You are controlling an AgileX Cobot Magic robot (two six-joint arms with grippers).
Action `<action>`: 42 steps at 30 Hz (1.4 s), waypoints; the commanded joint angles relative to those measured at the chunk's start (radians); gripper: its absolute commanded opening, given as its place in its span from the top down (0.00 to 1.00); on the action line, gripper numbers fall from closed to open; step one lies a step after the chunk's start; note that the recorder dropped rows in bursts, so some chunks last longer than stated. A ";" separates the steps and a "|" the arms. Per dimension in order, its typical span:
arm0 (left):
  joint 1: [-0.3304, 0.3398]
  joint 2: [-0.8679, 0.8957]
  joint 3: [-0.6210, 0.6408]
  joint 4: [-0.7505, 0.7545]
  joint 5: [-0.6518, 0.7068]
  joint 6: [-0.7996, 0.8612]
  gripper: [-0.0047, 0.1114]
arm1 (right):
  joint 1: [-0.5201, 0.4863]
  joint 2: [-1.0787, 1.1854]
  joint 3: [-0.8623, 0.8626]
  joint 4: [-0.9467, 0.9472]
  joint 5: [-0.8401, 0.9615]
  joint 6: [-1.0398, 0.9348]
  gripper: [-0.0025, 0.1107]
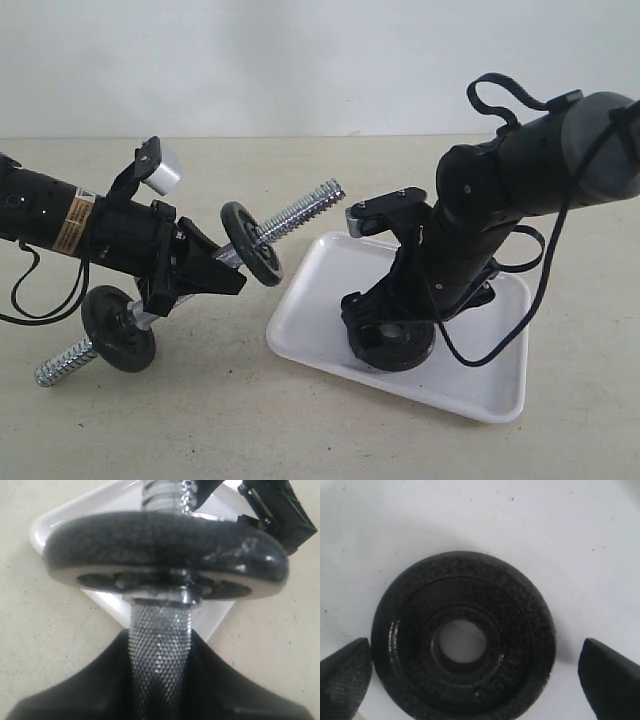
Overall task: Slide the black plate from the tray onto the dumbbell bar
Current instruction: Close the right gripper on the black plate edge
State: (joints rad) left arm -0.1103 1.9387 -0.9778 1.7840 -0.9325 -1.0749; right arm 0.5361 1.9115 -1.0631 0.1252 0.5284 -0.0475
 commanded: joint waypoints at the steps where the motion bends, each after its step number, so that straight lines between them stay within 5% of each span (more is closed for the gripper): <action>1: 0.000 -0.047 -0.022 -0.040 -0.222 -0.008 0.92 | -0.004 0.017 0.003 0.005 -0.012 0.019 0.05; 27: 0.000 -0.047 -0.022 -0.040 -0.219 -0.008 0.92 | -0.004 0.053 0.003 0.174 0.018 0.012 0.05; 42: 0.000 -0.047 -0.022 -0.040 -0.219 -0.008 0.92 | -0.004 0.053 0.003 -0.125 0.095 0.281 0.05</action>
State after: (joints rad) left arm -0.1103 1.9387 -0.9778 1.7840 -0.9325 -1.0749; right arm 0.5380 1.9358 -1.0755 0.0335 0.5668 0.1995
